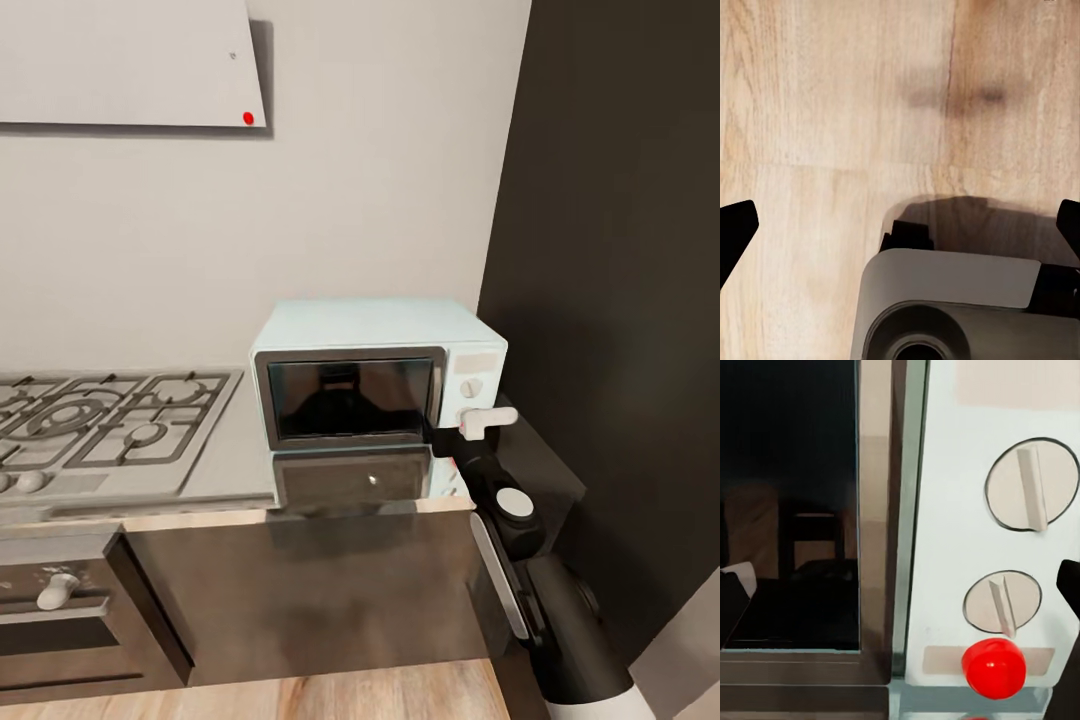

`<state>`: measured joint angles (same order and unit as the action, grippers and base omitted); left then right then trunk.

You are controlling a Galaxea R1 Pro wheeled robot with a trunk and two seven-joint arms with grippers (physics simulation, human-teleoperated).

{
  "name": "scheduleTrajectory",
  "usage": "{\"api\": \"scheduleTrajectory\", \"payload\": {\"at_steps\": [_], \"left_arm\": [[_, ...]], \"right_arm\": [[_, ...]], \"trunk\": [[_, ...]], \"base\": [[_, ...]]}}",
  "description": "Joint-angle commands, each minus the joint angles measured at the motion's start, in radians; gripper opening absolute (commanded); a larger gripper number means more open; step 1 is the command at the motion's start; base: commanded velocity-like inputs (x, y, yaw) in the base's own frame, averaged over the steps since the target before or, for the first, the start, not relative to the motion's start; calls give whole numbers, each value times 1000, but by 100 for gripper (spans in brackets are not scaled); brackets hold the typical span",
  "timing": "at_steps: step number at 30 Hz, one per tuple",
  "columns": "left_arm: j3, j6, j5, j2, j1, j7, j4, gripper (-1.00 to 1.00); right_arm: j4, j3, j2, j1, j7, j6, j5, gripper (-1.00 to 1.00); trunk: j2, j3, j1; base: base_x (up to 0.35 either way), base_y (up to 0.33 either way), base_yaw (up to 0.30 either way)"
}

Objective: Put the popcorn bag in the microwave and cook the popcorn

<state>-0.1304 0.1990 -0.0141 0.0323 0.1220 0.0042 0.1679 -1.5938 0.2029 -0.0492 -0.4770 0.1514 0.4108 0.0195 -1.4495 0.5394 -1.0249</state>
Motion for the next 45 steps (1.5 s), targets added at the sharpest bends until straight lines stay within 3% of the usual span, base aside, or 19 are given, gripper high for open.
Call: {"api": "scheduleTrajectory", "payload": {"at_steps": [1,45], "left_arm": [[-2,3,-1,0,0,0,-1,100],[-1,3,-1,0,0,0,-1,100]], "right_arm": [[-1,2,0,-1,5,6,2,100],[-2,10,0,-1,5,8,2,100]], "trunk": [[-1,1,0],[-1,1,0]], "base": [[40,0,0],[49,0,0]]}}
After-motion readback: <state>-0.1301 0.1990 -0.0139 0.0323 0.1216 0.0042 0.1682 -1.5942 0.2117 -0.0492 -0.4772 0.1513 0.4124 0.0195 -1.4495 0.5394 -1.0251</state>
